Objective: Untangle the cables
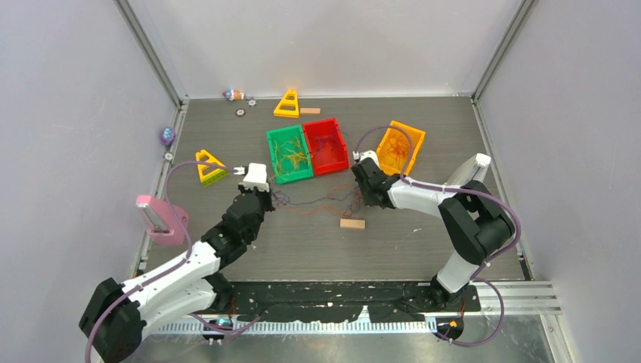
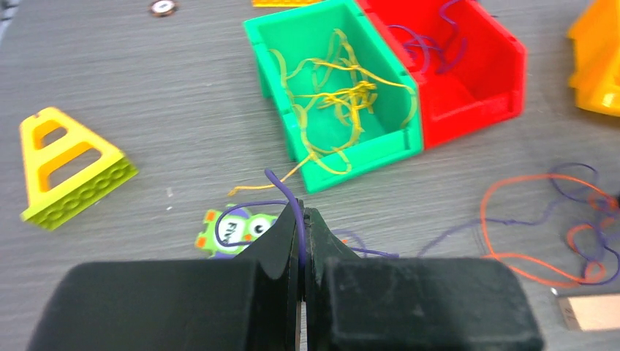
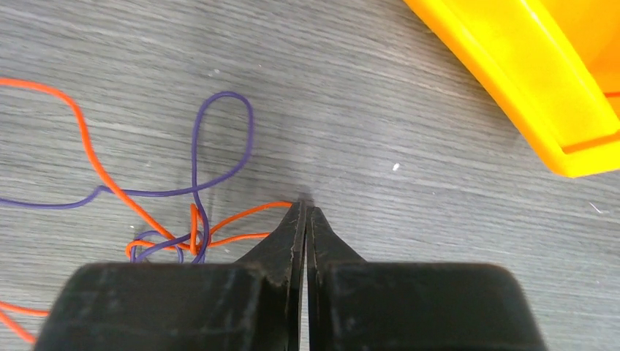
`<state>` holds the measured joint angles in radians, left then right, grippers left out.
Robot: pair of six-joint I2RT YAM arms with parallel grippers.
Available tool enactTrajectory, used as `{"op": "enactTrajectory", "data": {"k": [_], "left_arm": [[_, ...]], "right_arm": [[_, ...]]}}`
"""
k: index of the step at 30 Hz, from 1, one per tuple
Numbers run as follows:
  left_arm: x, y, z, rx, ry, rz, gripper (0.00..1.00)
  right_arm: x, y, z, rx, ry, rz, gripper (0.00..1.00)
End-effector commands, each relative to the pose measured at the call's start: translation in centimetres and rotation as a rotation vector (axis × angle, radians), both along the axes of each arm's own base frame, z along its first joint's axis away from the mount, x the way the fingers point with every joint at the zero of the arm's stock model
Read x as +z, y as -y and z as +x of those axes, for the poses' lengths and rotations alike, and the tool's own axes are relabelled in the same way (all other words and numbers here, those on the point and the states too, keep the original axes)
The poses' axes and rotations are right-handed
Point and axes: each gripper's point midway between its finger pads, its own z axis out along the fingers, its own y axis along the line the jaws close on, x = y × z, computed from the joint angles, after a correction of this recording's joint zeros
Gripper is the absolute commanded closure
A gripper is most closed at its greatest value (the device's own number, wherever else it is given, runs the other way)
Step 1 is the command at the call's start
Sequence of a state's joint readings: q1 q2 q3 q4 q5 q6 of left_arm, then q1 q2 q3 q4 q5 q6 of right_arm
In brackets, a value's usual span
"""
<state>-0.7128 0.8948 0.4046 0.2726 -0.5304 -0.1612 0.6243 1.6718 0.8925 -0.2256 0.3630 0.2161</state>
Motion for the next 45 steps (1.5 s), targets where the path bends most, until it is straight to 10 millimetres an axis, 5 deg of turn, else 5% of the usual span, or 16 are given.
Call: {"op": "enactTrajectory", "data": {"k": [1,3,6,8,14,29,45], "left_arm": [[1.1,-3.7,0.3,0.214,0.066,-0.048,1.0],[1.1,-2.9,0.3,0.174,0.069,-0.054,1.0],[1.0,-0.8,0.4,0.062,0.057,-0.05,1.0],[0.7,0.0,0.5,0.023,0.042,-0.043,1.0],[0.4,0.7,0.7,-0.002,0.015,-0.029,1.0],[0.5,1.0,0.6,-0.023,0.016,-0.034,1.0],[0.5,1.2,0.6,-0.029,0.014,-0.035,1.0]], "right_arm": [[1.8,2.0,0.0,-0.062,0.02,-0.055,0.95],[2.5,0.9,-0.2,-0.013,0.017,0.003,0.92],[3.7,-2.3,-0.8,0.083,0.028,0.175,0.58],[4.5,-4.2,-1.6,0.129,0.029,0.248,0.5],[5.0,-8.4,-2.7,0.196,0.015,0.237,0.48],[4.5,-4.6,0.2,0.054,0.048,0.132,0.5],[0.4,-6.6,1.2,0.079,-0.05,0.124,0.48]]}}
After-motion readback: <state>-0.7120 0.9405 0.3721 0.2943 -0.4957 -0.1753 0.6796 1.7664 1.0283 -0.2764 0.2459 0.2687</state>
